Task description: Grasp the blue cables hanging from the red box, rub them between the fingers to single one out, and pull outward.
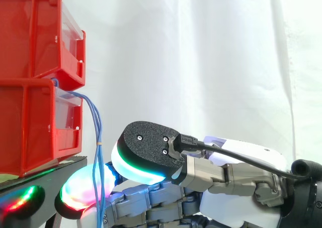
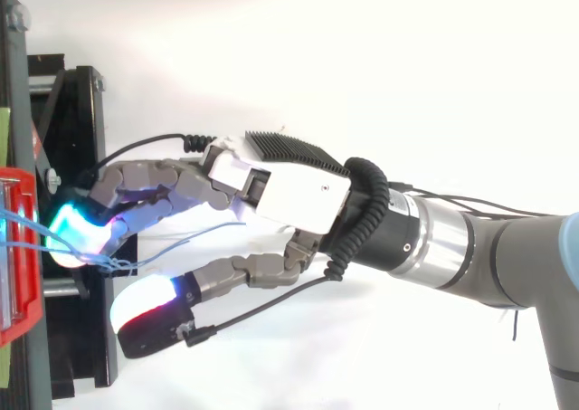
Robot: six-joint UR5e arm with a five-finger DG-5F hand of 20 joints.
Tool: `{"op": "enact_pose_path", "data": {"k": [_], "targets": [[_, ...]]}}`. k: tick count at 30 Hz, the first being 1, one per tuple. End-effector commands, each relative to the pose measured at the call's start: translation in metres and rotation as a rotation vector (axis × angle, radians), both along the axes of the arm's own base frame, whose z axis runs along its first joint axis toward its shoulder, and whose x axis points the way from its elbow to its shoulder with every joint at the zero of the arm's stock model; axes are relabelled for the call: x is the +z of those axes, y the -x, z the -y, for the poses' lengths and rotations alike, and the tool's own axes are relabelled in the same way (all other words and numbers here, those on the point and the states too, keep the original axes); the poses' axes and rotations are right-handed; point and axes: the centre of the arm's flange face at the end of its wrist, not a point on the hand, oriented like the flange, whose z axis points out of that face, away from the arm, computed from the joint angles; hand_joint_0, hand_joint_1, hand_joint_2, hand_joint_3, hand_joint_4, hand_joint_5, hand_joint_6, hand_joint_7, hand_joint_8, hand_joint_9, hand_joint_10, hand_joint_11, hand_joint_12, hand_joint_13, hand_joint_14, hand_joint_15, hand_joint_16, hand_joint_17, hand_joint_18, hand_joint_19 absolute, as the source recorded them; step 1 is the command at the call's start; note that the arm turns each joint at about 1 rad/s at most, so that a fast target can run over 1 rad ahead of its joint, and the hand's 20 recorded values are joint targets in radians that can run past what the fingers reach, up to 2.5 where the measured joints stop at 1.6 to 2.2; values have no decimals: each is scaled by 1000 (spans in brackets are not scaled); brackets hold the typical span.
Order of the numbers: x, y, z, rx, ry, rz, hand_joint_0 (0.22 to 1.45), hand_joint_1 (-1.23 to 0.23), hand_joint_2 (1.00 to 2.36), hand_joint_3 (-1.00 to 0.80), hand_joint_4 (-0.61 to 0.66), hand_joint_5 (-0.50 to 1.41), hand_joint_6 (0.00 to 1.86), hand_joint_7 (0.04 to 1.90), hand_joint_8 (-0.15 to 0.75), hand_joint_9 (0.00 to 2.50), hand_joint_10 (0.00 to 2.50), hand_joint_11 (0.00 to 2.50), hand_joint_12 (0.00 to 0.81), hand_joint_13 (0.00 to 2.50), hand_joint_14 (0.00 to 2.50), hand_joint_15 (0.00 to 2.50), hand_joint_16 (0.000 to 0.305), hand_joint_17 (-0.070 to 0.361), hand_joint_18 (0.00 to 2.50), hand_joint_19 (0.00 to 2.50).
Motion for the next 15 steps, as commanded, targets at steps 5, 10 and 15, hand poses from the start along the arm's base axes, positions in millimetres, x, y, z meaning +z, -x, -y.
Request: {"op": "enact_pose_path", "data": {"k": [5, 10, 15], "targets": [[1, -1, -3, 36, -17, 10, 631, -724, 1010, -385, 204, -116, 501, 1251, 334, 800, 9, 425, 358, 547, 10, 292, 49, 111, 428, 473], [2, -1, -3, 47, -44, 17, 634, -738, 1008, -425, 216, -130, 568, 1190, 335, 798, 9, 436, 357, 550, 11, 302, 49, 111, 442, 471], [0, -1, -3, 54, -63, 20, 615, -726, 1001, -491, 243, -114, 574, 1205, 337, 809, 9, 433, 353, 559, 11, 299, 49, 110, 442, 472]]}}
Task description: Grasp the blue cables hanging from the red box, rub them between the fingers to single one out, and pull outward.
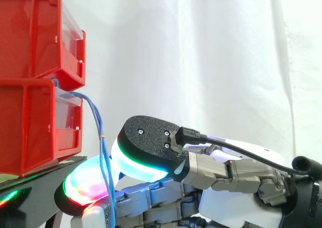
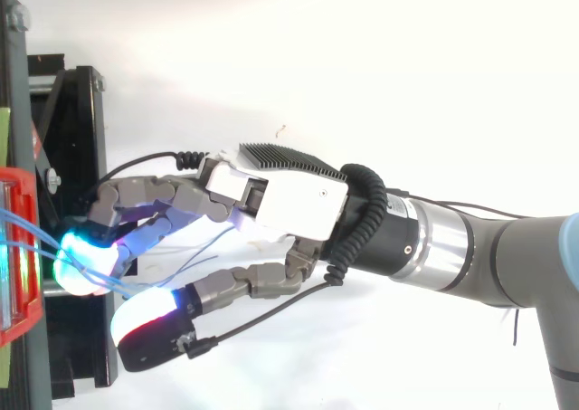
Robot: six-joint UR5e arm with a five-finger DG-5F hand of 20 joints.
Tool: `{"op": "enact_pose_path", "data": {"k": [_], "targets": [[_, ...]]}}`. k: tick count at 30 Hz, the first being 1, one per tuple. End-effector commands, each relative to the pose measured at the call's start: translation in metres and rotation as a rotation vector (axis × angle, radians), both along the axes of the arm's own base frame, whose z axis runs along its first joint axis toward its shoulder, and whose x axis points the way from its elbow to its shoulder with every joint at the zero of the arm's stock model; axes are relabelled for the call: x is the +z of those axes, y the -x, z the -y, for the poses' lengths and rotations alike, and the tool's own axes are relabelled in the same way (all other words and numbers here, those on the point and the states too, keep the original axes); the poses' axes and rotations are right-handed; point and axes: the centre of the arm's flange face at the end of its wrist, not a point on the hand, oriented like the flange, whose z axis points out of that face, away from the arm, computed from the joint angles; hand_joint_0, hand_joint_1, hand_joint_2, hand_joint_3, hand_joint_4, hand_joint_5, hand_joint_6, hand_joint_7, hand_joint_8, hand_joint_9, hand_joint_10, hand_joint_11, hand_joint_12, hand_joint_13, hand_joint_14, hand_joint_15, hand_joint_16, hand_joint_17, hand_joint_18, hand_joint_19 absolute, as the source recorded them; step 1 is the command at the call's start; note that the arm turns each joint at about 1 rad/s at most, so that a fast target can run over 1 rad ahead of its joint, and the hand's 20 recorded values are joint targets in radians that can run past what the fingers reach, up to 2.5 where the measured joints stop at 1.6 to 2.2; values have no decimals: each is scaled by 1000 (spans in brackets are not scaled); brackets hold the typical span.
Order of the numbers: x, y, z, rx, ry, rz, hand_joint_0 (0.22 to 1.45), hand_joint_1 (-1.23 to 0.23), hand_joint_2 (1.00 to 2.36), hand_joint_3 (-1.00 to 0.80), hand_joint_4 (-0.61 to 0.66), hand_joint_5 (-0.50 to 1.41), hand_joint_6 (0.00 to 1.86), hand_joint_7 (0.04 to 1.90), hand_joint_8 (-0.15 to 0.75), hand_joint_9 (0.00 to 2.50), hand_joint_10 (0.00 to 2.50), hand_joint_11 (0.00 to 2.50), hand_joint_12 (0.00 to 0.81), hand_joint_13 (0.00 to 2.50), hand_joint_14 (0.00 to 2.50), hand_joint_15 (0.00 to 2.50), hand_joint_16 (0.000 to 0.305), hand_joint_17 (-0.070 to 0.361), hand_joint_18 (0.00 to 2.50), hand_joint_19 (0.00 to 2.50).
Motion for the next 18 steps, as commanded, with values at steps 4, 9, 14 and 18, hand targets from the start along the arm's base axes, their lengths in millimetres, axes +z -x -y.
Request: {"op": "enact_pose_path", "data": {"k": [4, 9, 14, 18], "targets": [[-1, 0, 0, 9, -25, 3, 600, -699, 1000, -500, 241, -95, 550, 1264, 342, 831, 9, 431, 353, 572, 11, 304, 49, 110, 443, 480], [0, 0, 4, 19, -66, 11, 603, -695, 1000, -500, 239, -89, 559, 1292, 343, 842, 9, 435, 354, 583, 11, 306, 49, 109, 452, 482], [2, -1, 3, 26, -87, 15, 623, -699, 1008, -415, 210, -138, 699, 1104, 341, 840, 11, 446, 356, 595, 11, 313, 49, 110, 477, 480], [16, 1, 3, 28, -89, 7, 622, -709, 1010, -390, 206, -169, 759, 1010, 341, 824, 9, 462, 356, 598, 11, 314, 49, 110, 475, 486]]}}
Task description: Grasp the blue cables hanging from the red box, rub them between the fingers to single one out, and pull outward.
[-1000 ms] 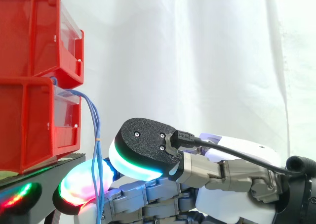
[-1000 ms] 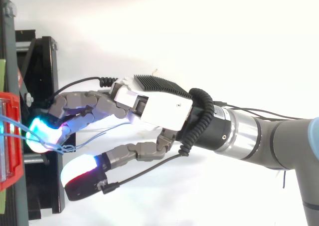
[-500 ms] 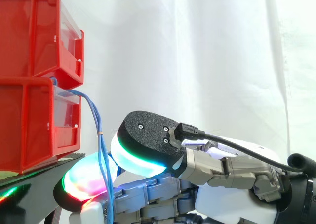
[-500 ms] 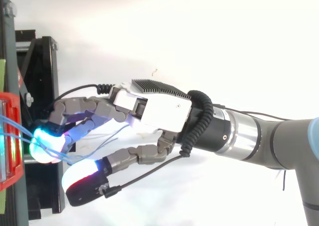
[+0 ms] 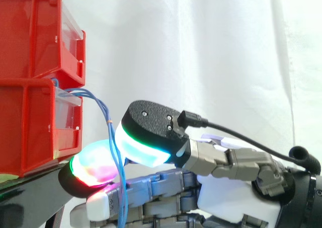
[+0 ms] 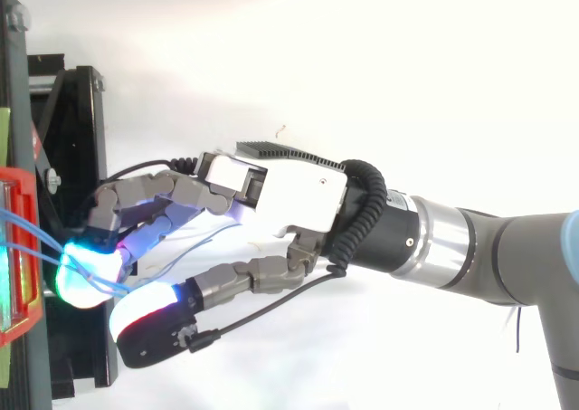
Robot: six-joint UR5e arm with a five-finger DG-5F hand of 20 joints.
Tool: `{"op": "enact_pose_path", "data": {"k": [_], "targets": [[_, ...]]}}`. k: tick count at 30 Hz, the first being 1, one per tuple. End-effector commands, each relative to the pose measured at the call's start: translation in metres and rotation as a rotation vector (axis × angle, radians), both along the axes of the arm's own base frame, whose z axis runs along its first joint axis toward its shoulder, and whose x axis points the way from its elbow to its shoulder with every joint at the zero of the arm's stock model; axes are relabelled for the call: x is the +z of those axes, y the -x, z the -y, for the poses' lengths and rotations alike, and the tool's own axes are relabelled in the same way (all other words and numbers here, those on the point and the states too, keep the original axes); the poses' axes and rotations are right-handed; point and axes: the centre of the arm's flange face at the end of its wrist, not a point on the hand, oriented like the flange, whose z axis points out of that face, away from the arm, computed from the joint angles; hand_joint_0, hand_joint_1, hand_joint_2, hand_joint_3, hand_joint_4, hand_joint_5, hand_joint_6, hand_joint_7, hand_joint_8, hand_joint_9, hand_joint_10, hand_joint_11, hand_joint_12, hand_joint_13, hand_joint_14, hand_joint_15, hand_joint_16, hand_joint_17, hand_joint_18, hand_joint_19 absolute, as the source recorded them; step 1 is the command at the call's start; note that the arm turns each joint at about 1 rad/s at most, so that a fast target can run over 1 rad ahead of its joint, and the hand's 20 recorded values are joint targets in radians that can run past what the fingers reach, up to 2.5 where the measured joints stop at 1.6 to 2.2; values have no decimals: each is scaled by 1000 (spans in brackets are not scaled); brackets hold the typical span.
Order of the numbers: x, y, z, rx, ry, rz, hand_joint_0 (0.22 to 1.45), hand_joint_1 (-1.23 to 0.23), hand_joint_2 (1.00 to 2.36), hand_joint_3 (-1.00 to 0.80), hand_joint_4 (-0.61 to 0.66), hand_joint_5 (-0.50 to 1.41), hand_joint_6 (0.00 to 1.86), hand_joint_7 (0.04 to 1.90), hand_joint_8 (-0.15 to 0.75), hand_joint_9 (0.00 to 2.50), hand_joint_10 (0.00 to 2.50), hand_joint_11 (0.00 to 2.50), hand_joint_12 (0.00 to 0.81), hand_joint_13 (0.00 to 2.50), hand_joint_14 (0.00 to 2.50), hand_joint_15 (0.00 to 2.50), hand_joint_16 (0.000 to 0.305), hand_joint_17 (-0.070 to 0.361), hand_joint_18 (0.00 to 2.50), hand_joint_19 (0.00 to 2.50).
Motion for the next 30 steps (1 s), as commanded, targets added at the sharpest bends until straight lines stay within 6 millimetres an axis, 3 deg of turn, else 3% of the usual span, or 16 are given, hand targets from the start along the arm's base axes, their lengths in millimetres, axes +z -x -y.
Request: {"op": "enact_pose_path", "data": {"k": [1, 19, 30], "targets": [[11, 2, 1, 1, 0, -18, 622, -716, 1010, -389, 206, -172, 765, 997, 339, 821, 9, 464, 356, 598, 11, 314, 49, 110, 474, 478], [41, 12, 8, -1, 0, -88, 594, -678, 1000, -497, 224, -141, 731, 1059, 347, 850, 9, 473, 358, 615, 11, 330, 49, 111, 478, 496], [41, 14, 8, 3, -7, -121, 629, -765, 1006, -445, 209, -142, 752, 1120, 350, 863, 9, 483, 354, 632, 11, 326, 48, 109, 504, 487]]}}
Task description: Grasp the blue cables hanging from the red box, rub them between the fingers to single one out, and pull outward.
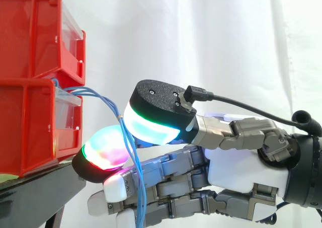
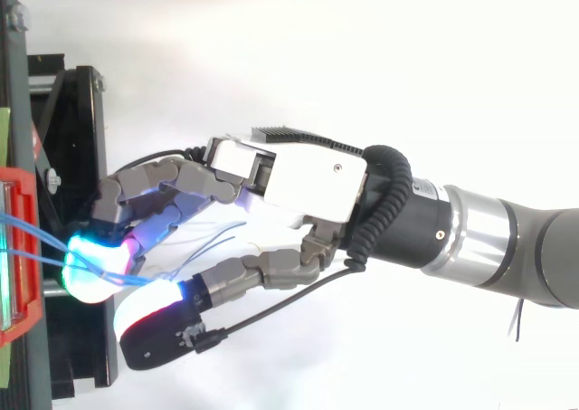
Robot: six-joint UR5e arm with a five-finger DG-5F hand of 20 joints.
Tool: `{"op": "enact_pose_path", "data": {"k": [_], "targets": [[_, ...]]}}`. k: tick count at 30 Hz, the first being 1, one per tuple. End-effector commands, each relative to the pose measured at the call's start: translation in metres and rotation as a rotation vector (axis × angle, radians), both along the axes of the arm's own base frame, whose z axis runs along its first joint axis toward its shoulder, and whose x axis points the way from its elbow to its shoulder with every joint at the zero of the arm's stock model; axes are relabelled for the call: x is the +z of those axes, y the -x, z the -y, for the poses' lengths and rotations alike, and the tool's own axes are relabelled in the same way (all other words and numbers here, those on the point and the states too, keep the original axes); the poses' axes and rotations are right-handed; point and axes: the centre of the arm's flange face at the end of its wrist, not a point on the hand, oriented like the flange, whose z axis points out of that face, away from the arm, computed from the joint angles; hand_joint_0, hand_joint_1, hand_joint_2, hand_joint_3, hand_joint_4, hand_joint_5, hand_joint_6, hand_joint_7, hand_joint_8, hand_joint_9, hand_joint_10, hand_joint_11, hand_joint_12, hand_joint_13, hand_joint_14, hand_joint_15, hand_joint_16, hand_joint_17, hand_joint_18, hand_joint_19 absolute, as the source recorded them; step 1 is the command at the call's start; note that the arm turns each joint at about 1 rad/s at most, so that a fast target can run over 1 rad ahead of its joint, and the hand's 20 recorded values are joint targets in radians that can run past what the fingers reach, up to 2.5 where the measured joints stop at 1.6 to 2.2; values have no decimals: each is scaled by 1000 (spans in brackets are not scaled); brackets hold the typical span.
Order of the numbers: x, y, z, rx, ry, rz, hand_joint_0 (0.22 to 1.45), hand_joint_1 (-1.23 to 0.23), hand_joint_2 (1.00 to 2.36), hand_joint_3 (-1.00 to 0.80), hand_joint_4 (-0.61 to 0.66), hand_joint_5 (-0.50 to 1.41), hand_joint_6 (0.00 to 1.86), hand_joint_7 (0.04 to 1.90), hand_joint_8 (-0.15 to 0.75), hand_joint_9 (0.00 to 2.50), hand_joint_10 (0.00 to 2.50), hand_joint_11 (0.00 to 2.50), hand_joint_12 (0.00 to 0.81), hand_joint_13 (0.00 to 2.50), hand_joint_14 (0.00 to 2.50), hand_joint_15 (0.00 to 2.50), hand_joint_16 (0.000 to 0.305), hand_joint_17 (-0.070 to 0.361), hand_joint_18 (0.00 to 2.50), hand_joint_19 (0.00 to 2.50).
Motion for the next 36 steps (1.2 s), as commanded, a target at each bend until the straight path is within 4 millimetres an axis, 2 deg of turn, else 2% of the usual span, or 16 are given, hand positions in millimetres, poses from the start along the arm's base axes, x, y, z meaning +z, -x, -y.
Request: {"op": "enact_pose_path", "data": {"k": [1, 5, 14, 20, 22, 24, 28, 36], "targets": [[0, 0, 0, 2, -10, -3, 629, -765, 1007, -417, 195, -145, 758, 1135, 345, 859, 9, 482, 354, 633, 11, 326, 48, 109, 506, 484], [8, -3, -1, 5, -23, -8, 627, -768, 1014, -345, 183, -174, 829, 1036, 344, 845, 12, 504, 356, 635, 11, 328, 48, 109, 514, 494], [15, -1, -2, 13, -33, -133, 640, -834, 1019, -262, 140, -193, 864, 1012, 345, 816, 13, 542, 359, 638, 12, 343, 48, 109, 535, 499], [15, 1, -4, 34, -57, -156, 684, -873, 1007, -416, 186, -199, 867, 969, 339, 809, 12, 540, 355, 640, 12, 349, 48, 109, 541, 497], [24, 2, -3, 38, -60, -147, 682, -879, 1003, -474, 197, -196, 864, 974, 340, 817, 10, 535, 354, 646, 12, 348, 48, 109, 545, 495], [25, 2, -3, 38, -60, -147, 662, -857, 1000, -500, 200, -190, 859, 992, 340, 831, 10, 538, 352, 647, 12, 342, 48, 108, 548, 497], [45, 6, -2, 37, -59, -146, 594, -787, 1000, -500, 215, -176, 848, 1012, 345, 858, 10, 533, 352, 662, 13, 356, 48, 108, 549, 511], [44, 9, -1, 37, -57, -169, 570, -603, 1000, -500, 220, -151, 822, 1069, 353, 913, 10, 521, 355, 701, 13, 364, 48, 109, 560, 544]]}}
